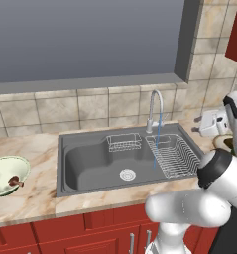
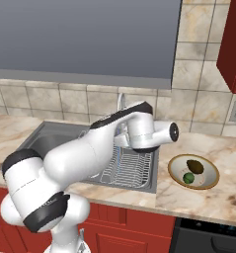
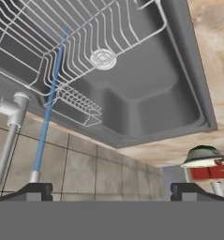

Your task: Pick the avocados from the sink and place them in one bowl. Place the mushroom in the other bowl. Then turn off the sink faucet.

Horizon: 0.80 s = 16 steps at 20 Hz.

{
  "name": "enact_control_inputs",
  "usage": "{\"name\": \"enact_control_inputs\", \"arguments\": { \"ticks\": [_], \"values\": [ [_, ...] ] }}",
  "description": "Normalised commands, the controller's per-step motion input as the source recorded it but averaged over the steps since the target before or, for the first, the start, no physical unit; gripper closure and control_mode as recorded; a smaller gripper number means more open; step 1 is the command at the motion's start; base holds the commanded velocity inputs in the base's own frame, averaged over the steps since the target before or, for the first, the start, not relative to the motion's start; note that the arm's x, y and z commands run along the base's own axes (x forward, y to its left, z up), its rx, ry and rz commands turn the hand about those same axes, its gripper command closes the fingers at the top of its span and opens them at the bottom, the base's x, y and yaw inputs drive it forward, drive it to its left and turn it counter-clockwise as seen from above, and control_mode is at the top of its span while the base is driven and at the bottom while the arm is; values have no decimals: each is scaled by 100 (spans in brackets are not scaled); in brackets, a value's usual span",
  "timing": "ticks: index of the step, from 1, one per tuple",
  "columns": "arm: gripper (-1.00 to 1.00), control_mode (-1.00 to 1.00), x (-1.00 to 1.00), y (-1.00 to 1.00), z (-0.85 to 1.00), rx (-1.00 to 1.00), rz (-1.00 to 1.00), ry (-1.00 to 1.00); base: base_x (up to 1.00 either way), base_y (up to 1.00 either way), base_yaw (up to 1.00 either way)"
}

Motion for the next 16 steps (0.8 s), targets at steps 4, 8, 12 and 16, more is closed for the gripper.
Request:
{"name": "enact_control_inputs", "arguments": {
  "ticks": [4,8,12,16],
  "values": [
    [-100,-100,20,0,-11,5,5,0,0,0,0],
    [-100,-100,18,0,-10,5,5,0,0,0,0],
    [-100,-100,18,0,-8,4,2,0,0,0,0],
    [-100,-100,22,0,-3,5,0,0,0,0,0]
  ]
}}
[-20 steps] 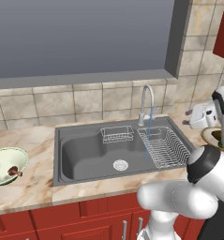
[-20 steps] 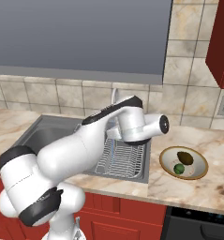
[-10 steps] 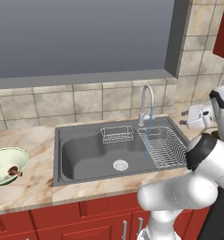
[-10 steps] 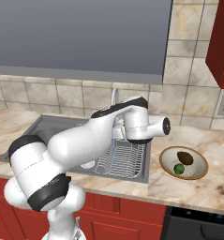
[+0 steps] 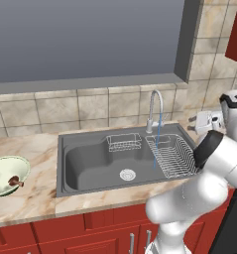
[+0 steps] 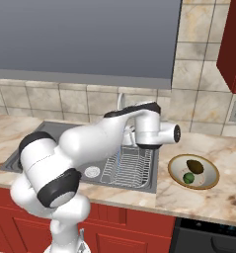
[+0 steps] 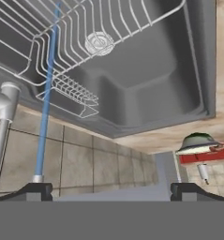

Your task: Pick the avocados from the sink and place them in one bowl. Place the mushroom in the other bowl. Then turn off the sink faucet.

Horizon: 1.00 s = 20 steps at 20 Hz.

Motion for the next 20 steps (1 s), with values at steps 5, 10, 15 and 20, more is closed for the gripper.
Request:
{"name": "enact_control_inputs", "arguments": {
  "ticks": [5,10,15,20],
  "values": [
    [-100,-100,22,-11,-2,3,0,-1,0,0,0],
    [-100,-100,17,-17,-6,1,0,-5,0,0,0],
    [-100,-100,21,-16,-8,1,0,-8,0,0,0],
    [-100,-100,34,-2,-10,1,0,-11,0,0,0]
  ]
}}
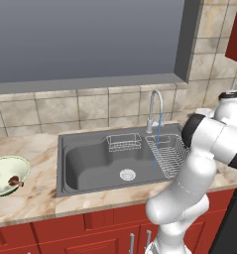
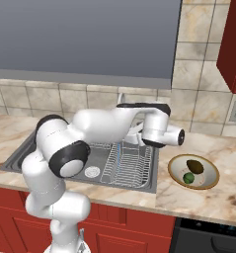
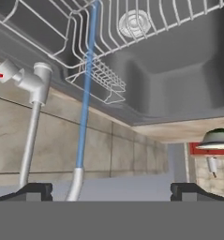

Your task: Pick the avocados from the sink and place them in one bowl. Place the mushroom in the other bowl. Then turn off the sink faucet.

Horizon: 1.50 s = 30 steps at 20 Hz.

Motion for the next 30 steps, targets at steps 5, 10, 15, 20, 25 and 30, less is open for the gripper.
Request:
{"name": "enact_control_inputs", "arguments": {
  "ticks": [5,10,15,20,25,30],
  "values": [
    [-100,-100,18,0,-7,0,-2,-9,0,0,0],
    [-100,-100,7,-5,-10,0,-5,-9,0,0,0],
    [-100,-100,27,-1,-3,2,-4,-8,0,0,0],
    [-100,-100,36,-1,0,2,-4,-6,0,0,0],
    [-100,-100,25,-21,-2,3,-3,-5,0,0,0],
    [-100,-100,21,-26,-5,2,-3,-3,0,0,0]
  ]
}}
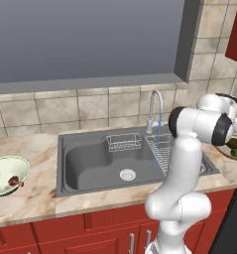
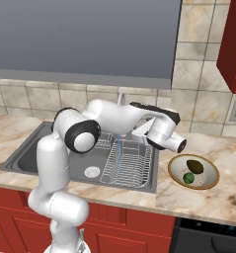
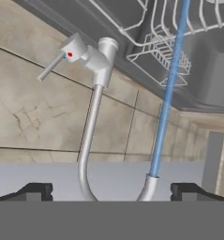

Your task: Pick the avocados from the sink and place them in one bowl. Place the mushroom in the other bowl. Then turn off the sink faucet.

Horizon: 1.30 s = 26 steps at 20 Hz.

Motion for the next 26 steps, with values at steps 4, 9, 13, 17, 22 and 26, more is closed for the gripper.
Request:
{"name": "enact_control_inputs", "arguments": {
  "ticks": [4,9,13,17,22,26],
  "values": [
    [-100,-100,30,-7,-6,2,-1,-2,0,0,0],
    [-100,-100,40,0,-11,3,0,-2,0,0,0],
    [-100,-100,36,0,-16,1,0,0,0,0,0],
    [-100,-100,27,-5,-20,0,0,0,0,0,0],
    [-100,-100,26,-5,-21,0,0,0,0,0,0],
    [-100,-100,32,0,-19,0,0,0,0,0,0]
  ]
}}
